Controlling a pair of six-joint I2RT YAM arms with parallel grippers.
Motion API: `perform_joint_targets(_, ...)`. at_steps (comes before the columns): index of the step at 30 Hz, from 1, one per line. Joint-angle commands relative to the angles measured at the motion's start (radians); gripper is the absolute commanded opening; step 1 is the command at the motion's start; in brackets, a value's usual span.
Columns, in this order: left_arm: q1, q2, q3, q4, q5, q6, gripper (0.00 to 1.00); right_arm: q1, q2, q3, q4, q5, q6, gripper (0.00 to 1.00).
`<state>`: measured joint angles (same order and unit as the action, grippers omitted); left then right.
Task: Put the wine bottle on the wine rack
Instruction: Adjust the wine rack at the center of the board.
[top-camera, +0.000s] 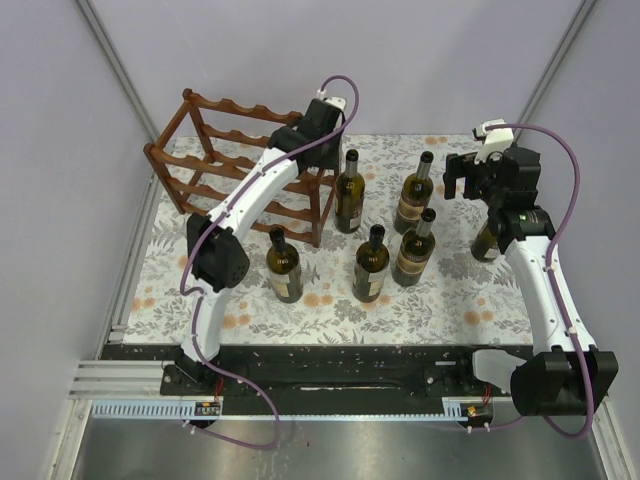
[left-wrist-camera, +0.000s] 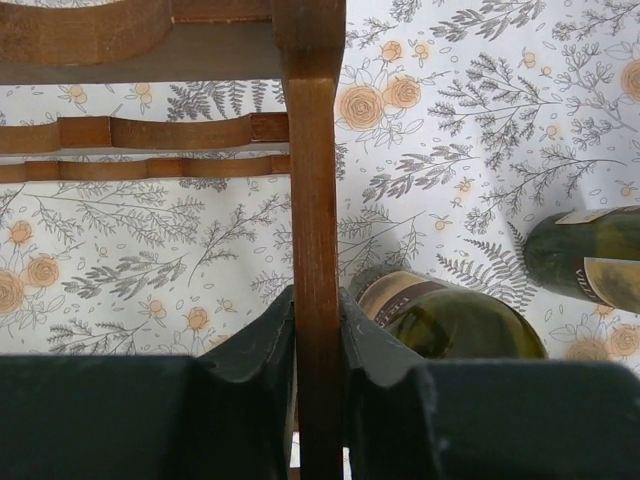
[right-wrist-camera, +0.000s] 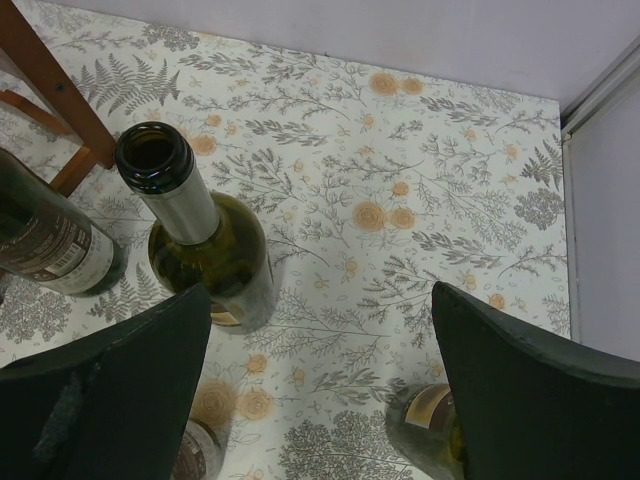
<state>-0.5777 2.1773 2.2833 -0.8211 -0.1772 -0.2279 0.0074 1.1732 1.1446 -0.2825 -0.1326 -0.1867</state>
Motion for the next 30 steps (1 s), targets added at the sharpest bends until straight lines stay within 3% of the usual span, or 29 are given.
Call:
perform_joint_targets(1, 0.019, -0.001, 0.088, 0.138, 0.011, -0.008, 0.34, 0.000, -0.026, 0.001, 0.037, 0.016, -0.019, 0.99)
perform_joint_targets(4, 0.024, -0.008, 0.094, 0.143, 0.028, -0.001, 0.54, 0.000, -0.024, 0.003, 0.034, 0.016, -0.022, 0.99)
perform_joint_targets(9, 0.053, -0.102, -0.019, 0.224, 0.054, -0.001, 0.77, -0.001, -0.015, 0.007, 0.034, 0.014, -0.022, 0.99)
perform_joint_targets(11, 0.065, -0.134, -0.031, 0.218, 0.059, 0.009, 0.90, 0.000, -0.014, 0.007, 0.032, 0.010, -0.020, 0.99)
perform_joint_targets(17, 0.133, -0.299, -0.165, 0.237, 0.079, 0.061, 0.99, 0.000, -0.003, 0.023, 0.031, 0.005, -0.023, 0.99)
perform_joint_targets(22, 0.211, -0.447, -0.261, 0.258, 0.056, 0.166, 0.99, 0.000, 0.019, 0.049, 0.017, -0.027, -0.017, 0.99)
perform_joint_targets(30, 0.574, -0.488, -0.237, 0.105, 0.225, 0.222, 0.99, 0.000, 0.048, 0.102, 0.003, -0.064, -0.016, 0.99)
